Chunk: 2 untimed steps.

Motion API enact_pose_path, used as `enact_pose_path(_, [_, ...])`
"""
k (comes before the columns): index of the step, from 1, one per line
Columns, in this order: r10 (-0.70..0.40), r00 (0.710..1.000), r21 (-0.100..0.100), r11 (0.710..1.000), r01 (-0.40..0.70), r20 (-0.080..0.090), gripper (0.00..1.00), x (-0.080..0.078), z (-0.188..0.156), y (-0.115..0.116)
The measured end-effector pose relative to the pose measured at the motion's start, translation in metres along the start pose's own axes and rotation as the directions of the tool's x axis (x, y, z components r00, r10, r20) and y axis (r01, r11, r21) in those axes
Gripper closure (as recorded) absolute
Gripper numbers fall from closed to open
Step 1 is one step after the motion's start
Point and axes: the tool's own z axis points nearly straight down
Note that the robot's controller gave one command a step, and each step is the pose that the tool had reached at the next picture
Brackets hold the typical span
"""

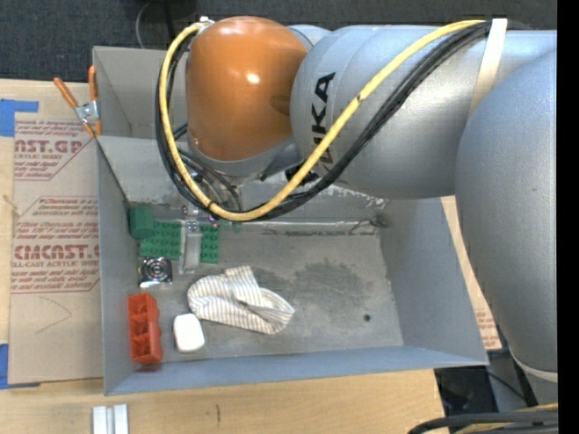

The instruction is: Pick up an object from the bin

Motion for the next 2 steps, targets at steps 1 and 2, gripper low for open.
enact_pose_path(1, [0.003,1.000,-0.002,1.000,-0.003,0.008,0.00,-0.002,-0.005,-0.001])
enact_pose_path(2, [-0.073,0.997,-0.001,0.997,0.073,0.008,0.00,0.030,0.074,-0.046])
